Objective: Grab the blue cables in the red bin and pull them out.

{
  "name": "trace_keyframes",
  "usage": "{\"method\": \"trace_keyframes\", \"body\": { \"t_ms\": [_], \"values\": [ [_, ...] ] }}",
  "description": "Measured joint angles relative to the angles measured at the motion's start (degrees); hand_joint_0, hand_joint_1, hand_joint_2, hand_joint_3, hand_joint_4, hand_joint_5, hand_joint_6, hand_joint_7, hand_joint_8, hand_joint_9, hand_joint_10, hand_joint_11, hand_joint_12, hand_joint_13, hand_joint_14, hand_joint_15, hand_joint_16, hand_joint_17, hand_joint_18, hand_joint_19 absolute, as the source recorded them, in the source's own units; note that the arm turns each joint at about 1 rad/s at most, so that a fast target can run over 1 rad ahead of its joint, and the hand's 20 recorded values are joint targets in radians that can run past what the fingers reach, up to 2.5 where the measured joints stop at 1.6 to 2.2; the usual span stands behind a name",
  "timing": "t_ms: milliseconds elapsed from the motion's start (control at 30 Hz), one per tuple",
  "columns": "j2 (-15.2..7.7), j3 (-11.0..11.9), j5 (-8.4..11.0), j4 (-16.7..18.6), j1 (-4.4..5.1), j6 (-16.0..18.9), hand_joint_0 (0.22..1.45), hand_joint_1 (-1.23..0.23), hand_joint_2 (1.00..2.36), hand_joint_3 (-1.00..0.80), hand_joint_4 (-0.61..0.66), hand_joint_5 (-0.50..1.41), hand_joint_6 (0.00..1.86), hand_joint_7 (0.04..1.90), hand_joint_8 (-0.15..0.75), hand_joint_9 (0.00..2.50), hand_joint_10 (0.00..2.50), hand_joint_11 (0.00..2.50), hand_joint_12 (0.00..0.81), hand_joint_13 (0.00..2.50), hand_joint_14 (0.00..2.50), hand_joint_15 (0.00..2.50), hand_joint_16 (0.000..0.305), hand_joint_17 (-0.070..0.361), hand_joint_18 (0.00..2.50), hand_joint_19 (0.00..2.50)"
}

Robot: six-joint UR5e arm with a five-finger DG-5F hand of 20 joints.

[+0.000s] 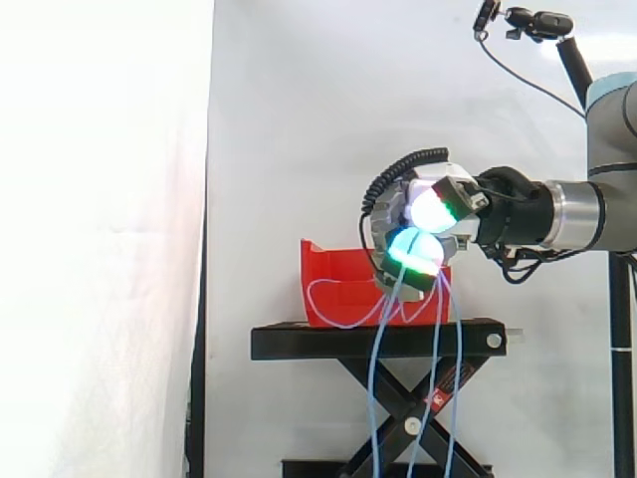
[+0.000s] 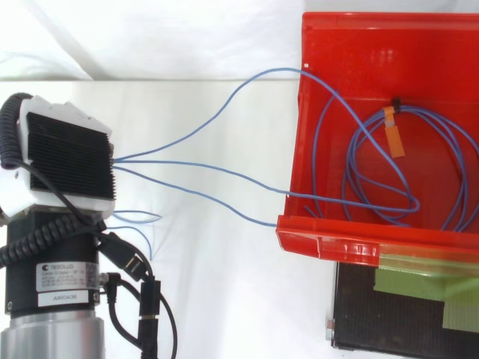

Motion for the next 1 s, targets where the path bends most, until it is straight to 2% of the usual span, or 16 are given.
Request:
{"method": "trace_keyframes", "body": {
  "t_ms": [233,400,600,1000],
  "values": [
    [0.01,0.0,0.0,0.0,-0.04,0.0,0.85,-1.04,1.01,-0.79,0.3,1.0,0.45,0.65,0.329,1.26,0.0,1.73,0.377,0.94,2.5,0.69,0.047,0.106,1.07,1.08],
    [0.01,0.0,0.0,0.01,-0.03,0.0,0.87,-1.06,1.01,-0.71,0.3,0.93,0.6,0.56,0.334,1.24,0.0,1.73,0.371,0.92,2.5,0.7,0.047,0.105,1.05,1.07],
    [0.03,0.0,-0.31,-0.08,-0.05,0.0,0.87,-1.07,1.01,-0.71,0.29,0.84,0.75,0.49,0.336,1.2,0.0,1.73,0.378,0.92,2.5,0.69,0.046,0.105,1.03,1.07],
    [0.07,0.0,-0.69,-0.14,-0.26,0.0,0.88,-1.08,1.01,-0.68,0.3,0.74,0.85,0.42,0.337,1.16,0.02,1.73,0.371,0.9,2.5,0.67,0.047,0.105,1.01,1.07]
  ]
}}
